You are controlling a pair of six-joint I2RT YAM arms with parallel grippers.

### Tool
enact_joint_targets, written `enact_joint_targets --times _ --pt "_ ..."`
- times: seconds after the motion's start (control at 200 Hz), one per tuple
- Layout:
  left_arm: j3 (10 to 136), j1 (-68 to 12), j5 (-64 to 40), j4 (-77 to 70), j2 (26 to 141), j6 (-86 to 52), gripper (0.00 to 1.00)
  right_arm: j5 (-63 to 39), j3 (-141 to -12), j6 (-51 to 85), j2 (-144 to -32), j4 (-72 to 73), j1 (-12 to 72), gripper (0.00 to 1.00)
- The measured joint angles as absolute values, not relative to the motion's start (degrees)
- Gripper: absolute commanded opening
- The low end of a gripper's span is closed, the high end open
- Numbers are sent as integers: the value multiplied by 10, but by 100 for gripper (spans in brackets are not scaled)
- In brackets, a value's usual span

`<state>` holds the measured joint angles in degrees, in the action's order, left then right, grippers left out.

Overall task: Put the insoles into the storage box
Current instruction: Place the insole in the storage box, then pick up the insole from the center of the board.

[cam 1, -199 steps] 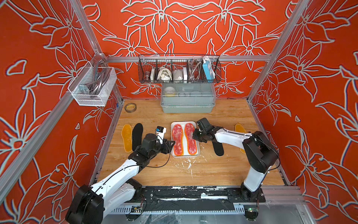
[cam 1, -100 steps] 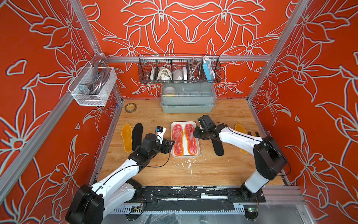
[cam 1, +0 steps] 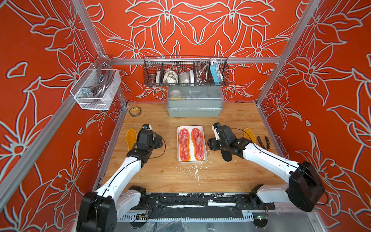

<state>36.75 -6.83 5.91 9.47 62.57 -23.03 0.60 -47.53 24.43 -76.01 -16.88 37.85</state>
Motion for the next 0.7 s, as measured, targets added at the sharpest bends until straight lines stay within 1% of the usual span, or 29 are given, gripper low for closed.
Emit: enact_joint_targets --times 0.215,0.39,0.701 --pt "421 31 73 129 720 -249 63 4 -409 219 -736 -114 378 65" --pt "468 95 45 148 807 -249 64 4 -384 213 -704 -72 378 65" --pt "550 107 20 188 921 -232 67 4 -377 209 -690 -56 378 66"
